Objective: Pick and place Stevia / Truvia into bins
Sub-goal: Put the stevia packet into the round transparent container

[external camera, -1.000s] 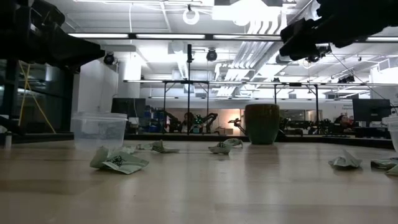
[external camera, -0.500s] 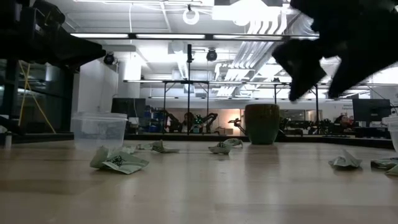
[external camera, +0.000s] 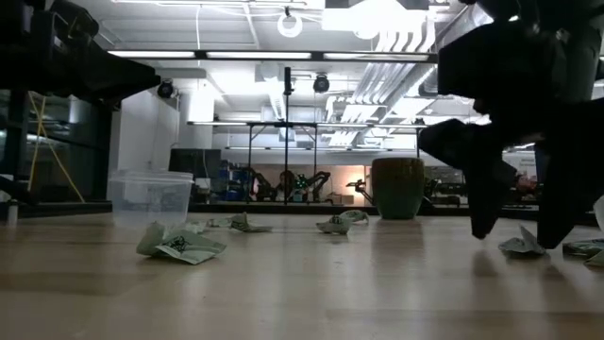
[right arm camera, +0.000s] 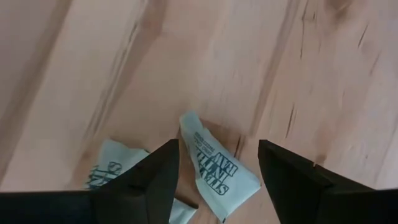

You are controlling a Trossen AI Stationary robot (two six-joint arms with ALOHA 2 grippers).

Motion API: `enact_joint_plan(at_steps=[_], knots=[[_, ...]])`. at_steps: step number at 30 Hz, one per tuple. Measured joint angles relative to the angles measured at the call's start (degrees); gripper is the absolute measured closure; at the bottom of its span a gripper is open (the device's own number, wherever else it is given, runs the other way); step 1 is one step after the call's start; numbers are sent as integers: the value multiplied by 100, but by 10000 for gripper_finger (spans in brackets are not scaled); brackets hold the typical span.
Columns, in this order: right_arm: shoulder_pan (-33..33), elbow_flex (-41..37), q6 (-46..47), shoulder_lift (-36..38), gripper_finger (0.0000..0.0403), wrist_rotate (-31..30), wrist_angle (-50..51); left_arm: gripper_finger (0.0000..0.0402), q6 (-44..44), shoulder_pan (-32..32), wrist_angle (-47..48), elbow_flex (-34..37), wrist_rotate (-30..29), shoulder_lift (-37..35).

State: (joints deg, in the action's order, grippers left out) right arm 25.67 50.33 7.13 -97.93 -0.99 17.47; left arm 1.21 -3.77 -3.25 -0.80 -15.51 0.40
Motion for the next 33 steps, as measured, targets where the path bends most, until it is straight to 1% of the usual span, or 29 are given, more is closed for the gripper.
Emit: enact_joint_plan(at_steps=[5, 9, 15, 21, 30, 33], knots=[[0, 0, -4, -33, 206, -21, 12, 236, 2, 0, -2, 1, -113, 0], [0, 0, -4, -33, 226, 37, 21, 236, 1, 0, -2, 0, -118, 0], [37, 0, -4, -33, 267, 81, 21, 236, 0, 0, -2, 0, -118, 0], [63, 0, 82, -33, 308, 353, 29, 236, 0, 0, -2, 0, -118, 0], [59, 0, 184, -33, 393, 355, 30, 236, 1, 0, -2, 1, -118, 0], [59, 0, 173, -33, 395, 287, 29, 236, 0, 0, -2, 0, -116, 0]])
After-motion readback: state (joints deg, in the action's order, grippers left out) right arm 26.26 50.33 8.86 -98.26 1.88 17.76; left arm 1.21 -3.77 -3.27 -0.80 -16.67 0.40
